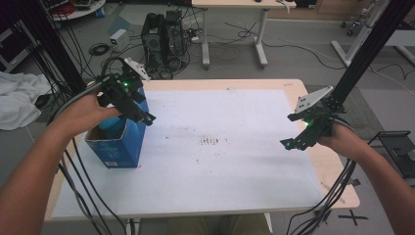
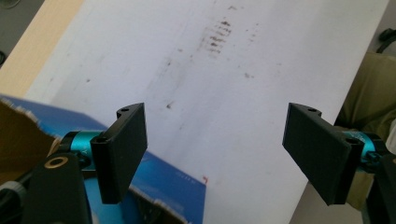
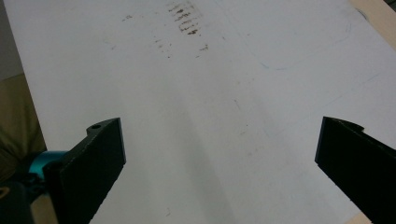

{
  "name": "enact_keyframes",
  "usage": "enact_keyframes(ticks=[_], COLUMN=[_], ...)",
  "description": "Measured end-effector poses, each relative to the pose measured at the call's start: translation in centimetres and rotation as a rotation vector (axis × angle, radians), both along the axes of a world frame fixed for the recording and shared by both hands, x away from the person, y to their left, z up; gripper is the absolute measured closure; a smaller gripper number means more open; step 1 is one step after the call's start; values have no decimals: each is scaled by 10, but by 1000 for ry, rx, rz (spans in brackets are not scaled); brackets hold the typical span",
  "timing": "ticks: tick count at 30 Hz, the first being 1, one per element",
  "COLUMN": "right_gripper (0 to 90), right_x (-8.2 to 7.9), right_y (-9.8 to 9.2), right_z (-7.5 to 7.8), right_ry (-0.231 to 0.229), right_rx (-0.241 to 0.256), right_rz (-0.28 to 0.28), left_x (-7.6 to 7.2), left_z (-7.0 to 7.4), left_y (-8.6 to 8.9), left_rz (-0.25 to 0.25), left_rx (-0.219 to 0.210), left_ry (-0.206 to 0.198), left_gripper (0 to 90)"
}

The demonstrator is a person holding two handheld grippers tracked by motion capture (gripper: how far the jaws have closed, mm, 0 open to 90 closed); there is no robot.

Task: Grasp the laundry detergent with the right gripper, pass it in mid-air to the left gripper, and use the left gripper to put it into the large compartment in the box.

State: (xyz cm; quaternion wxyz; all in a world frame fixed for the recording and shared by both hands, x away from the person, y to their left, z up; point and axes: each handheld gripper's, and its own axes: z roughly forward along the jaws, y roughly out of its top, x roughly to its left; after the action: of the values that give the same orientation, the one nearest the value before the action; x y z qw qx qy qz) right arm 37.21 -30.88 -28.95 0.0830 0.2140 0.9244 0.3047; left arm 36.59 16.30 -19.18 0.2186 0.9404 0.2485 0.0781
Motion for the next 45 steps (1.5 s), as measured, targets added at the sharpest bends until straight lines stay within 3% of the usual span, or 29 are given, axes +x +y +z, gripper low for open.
enact_keyframes(ticks=[3,4,5,10,13,15,19,21,22,23,25,26,28,35,40,45], right_gripper=[7,7,7,7,7,7,7,7,7,7,7,7,7,7,7,7], right_x=[0,0,0,1,1,2,1,1,1,0,1,0,0,1,7,14], right_y=[0,0,0,1,1,1,2,2,2,2,1,2,1,0,1,4], right_z=[0,1,0,-1,-1,-1,0,2,2,3,5,6,8,19,32,43], right_ry=[9,16,15,9,8,7,7,5,5,12,7,13,7,31,65,94], right_rx=[-3,-8,-6,1,4,0,2,2,2,1,-6,-5,-11,-57,-107,-157], right_rz=[-7,-10,-10,-9,-5,0,-8,-1,-3,-10,2,-1,2,13,43,82], left_x=[1,3,3,5,6,7,7,8,8,9,11,11,13,18,22,26], left_z=[-3,-2,-4,-7,-7,-7,-8,-7,-9,-8,-9,-11,-11,-15,-17,-19], left_y=[-13,-16,-21,-40,-51,-59,-74,-80,-83,-85,-88,-90,-92,-97,-100,-104], left_rz=[-45,-66,-58,-125,-144,-159,-182,-209,-205,-228,-235,-225,-246,-251,-242,-269], left_rx=[-3,19,1,47,42,45,43,77,62,86,87,75,105,125,113,118], left_ry=[8,7,1,10,13,-6,-5,-22,-23,-21,-12,-15,-21,-29,-2,7], left_gripper=[221,221,221,221,221,221,221,221,221,220,103,103,103,103,104,104])
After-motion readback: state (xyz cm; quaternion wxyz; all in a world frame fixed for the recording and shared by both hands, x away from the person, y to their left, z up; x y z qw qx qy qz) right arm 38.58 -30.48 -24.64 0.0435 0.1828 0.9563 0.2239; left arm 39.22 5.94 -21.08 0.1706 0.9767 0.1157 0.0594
